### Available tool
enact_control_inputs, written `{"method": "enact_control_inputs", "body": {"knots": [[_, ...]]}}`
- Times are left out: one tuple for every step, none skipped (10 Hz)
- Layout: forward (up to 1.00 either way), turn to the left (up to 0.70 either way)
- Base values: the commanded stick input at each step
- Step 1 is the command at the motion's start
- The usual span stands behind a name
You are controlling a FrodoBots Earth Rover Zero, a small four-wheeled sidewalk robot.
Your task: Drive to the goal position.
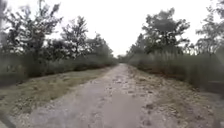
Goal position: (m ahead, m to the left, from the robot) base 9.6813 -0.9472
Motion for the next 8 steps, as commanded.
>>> {"method": "enact_control_inputs", "body": {"knots": [[0.7,0.0],[0.7,0.0],[0.7,0.0],[0.7,0.0],[0.7,0.0],[0.7,0.0],[0.7,0.0],[0.7,0.0]]}}
